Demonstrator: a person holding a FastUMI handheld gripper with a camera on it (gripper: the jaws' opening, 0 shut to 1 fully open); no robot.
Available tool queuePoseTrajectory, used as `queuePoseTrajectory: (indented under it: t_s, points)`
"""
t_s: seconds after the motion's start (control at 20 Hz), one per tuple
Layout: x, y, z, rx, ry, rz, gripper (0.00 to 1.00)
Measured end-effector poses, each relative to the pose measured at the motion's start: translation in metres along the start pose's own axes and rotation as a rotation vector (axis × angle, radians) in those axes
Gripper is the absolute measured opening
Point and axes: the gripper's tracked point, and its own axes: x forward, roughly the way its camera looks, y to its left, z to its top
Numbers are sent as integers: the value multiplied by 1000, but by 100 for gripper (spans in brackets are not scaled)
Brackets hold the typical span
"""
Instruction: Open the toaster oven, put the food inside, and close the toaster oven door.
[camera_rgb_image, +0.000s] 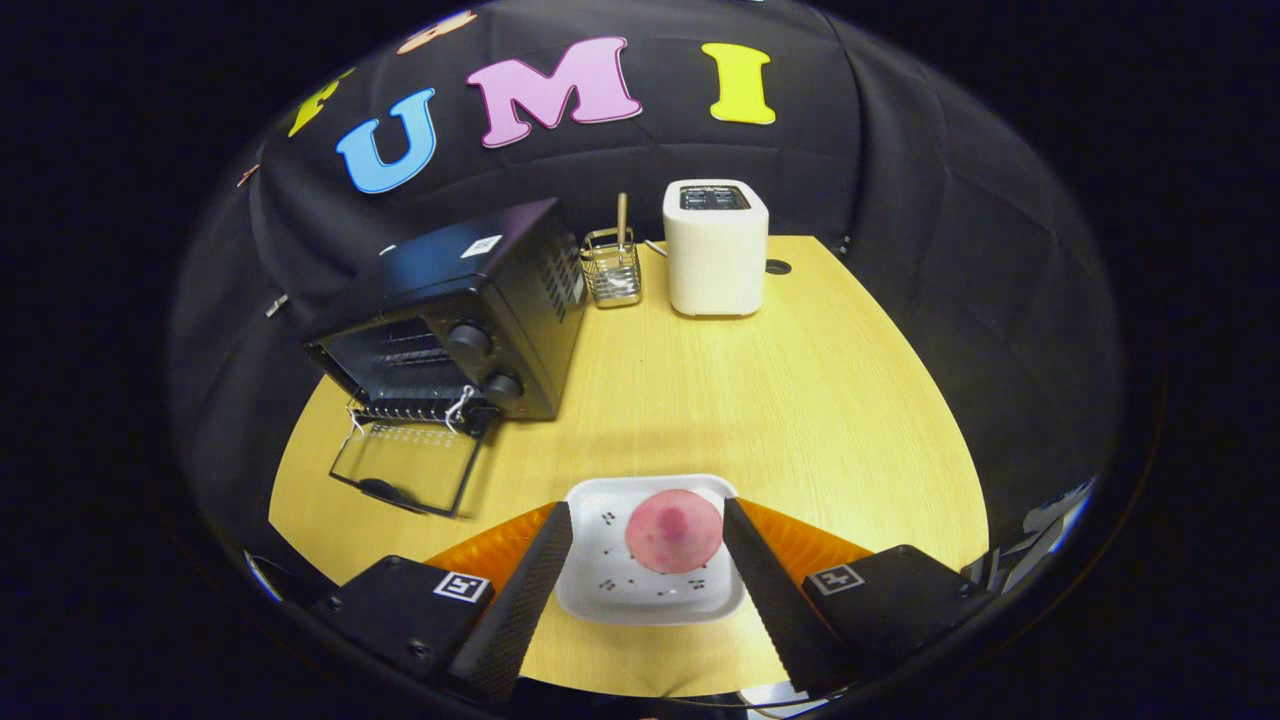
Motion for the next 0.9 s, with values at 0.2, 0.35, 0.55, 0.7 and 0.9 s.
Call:
queuePoseTrajectory:
  t_s: [0.2, 0.35, 0.55, 0.7, 0.9]
  points:
    - [19, -34, -16, -20, 70, 8, 99]
    - [37, -45, -40, -41, 168, 29, 99]
    - [56, -53, -62, -133, 247, 49, 99]
    - [59, -53, -77, -131, 300, 67, 99]
    - [64, -54, -85, -143, 325, 65, 97]
